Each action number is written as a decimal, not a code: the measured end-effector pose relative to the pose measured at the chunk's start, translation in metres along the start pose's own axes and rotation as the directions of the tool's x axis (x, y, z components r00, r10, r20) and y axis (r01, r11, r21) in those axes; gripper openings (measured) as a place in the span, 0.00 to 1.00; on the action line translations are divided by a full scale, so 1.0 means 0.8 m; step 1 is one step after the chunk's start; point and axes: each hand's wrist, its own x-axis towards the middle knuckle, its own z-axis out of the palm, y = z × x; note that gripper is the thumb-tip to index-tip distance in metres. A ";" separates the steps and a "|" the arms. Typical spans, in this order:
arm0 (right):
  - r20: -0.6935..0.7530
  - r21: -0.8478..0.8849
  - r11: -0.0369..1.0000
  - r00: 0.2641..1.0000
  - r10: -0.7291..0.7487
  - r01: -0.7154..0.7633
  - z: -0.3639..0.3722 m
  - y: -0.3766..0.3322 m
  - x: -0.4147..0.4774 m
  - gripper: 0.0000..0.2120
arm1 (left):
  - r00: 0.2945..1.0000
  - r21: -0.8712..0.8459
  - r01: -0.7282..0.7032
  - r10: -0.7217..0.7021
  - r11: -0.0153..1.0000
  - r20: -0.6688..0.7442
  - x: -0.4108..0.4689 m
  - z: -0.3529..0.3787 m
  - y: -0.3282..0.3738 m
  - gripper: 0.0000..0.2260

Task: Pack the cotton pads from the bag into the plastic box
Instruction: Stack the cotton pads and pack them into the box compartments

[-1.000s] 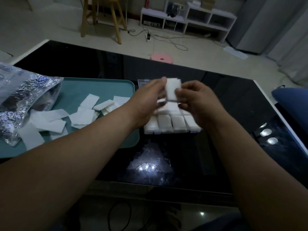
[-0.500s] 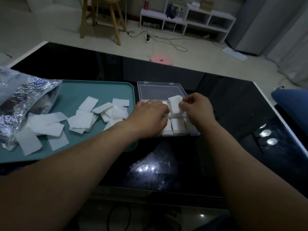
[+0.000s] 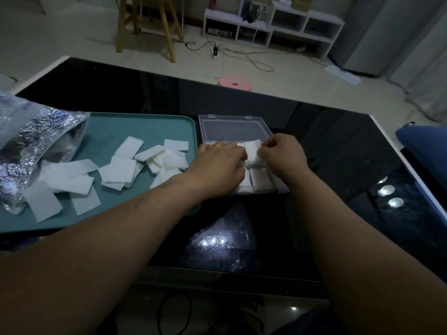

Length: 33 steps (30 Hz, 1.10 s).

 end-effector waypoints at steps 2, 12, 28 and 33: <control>-0.013 -0.096 0.995 1.000 -0.010 0.009 0.003 -0.002 -0.002 0.03 | 1.000 -0.002 0.002 -0.002 1.000 0.007 0.000 0.000 0.000 0.13; -0.008 -0.356 0.908 0.971 -0.239 0.221 0.014 -0.003 -0.006 0.09 | 0.997 0.010 -0.065 0.065 0.998 -0.030 -0.013 -0.002 -0.008 0.16; 0.354 -0.294 0.751 0.797 -0.489 0.592 0.088 -0.166 -0.078 0.18 | 0.946 0.063 0.320 -0.322 0.945 0.033 -0.117 -0.118 -0.184 0.18; 0.457 -0.408 0.731 0.816 -0.354 0.546 0.113 -0.179 -0.079 0.27 | 0.957 0.140 0.250 -0.266 0.958 0.119 -0.103 -0.091 -0.178 0.20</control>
